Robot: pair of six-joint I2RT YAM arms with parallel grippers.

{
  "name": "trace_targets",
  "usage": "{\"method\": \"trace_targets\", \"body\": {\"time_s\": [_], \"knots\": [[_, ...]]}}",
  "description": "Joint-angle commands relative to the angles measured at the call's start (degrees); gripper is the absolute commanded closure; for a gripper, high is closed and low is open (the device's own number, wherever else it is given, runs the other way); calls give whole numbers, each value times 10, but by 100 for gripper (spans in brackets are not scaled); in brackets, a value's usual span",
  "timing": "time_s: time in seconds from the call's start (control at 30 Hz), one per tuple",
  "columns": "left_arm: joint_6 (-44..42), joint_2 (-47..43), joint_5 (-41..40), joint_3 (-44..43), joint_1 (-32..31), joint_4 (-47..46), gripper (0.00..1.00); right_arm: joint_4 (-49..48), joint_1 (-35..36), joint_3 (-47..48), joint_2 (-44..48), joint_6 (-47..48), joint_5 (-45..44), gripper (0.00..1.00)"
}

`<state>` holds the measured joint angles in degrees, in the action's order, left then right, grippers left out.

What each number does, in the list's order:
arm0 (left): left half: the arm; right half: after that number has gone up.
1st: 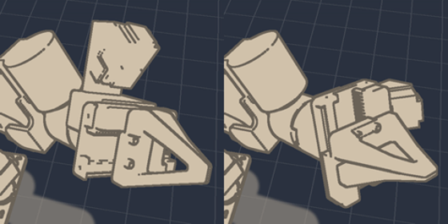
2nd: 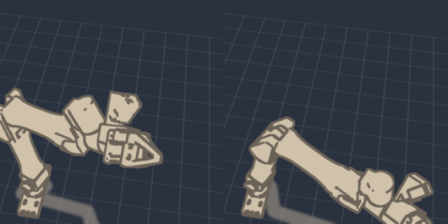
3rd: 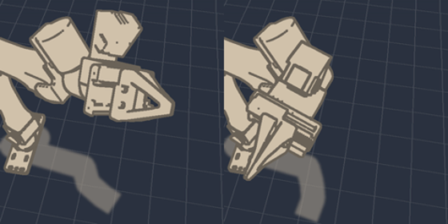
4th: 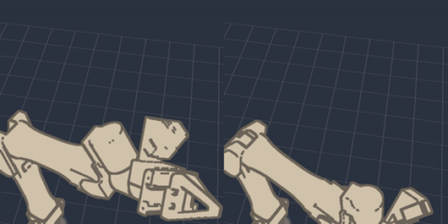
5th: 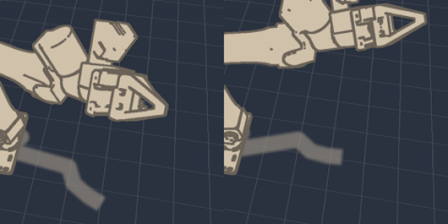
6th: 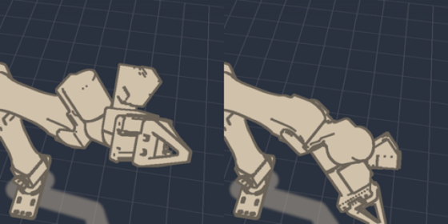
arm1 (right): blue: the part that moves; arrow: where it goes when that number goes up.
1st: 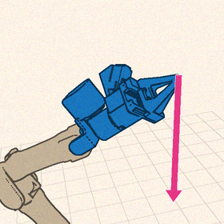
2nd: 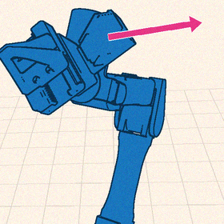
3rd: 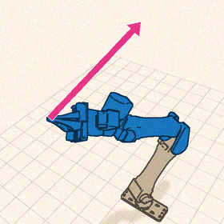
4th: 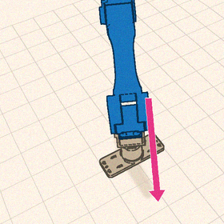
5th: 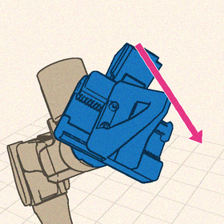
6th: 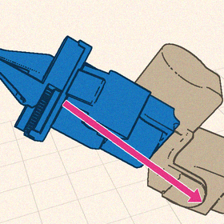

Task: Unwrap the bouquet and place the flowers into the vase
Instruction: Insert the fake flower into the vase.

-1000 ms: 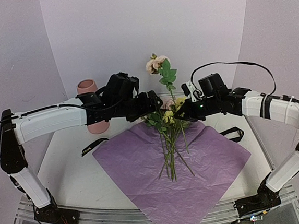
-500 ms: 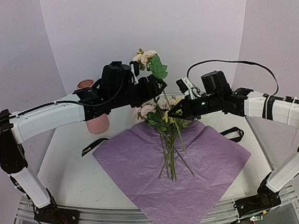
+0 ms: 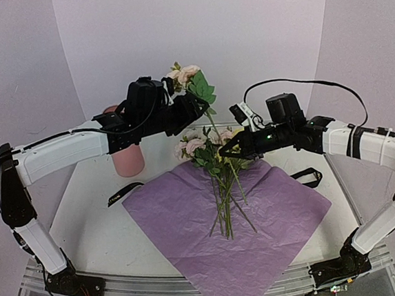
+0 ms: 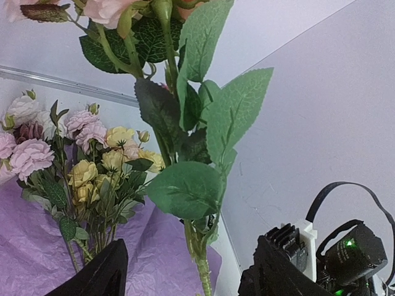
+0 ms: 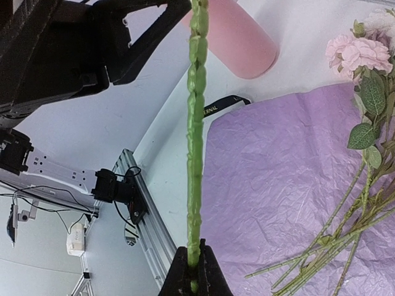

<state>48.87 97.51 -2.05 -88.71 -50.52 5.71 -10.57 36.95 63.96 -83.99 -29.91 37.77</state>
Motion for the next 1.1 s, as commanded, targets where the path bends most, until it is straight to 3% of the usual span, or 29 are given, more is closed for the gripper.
{"method": "trace_targets", "body": {"time_s": [0.0,0.13,0.37,0.63,0.7,0.8,0.93,1.07], "knots": [[4,-10,21,-3,4,-31,31,-23,6,7,4,12,34,100],[9,-6,43,-2,6,-34,36,-23,11,13,0,15,43,100],[13,-6,48,6,7,-37,55,-23,16,20,-11,19,57,100],[19,-8,40,18,9,-38,90,-19,17,30,-21,25,63,98],[13,-8,36,18,9,-38,97,-15,17,31,-21,27,58,84],[0,-12,30,19,9,-37,100,-8,17,26,-20,29,50,41],[-27,-22,3,24,10,-24,100,6,17,13,-15,30,26,15],[-71,-28,-28,24,10,6,100,22,17,8,-9,35,7,6]]}}
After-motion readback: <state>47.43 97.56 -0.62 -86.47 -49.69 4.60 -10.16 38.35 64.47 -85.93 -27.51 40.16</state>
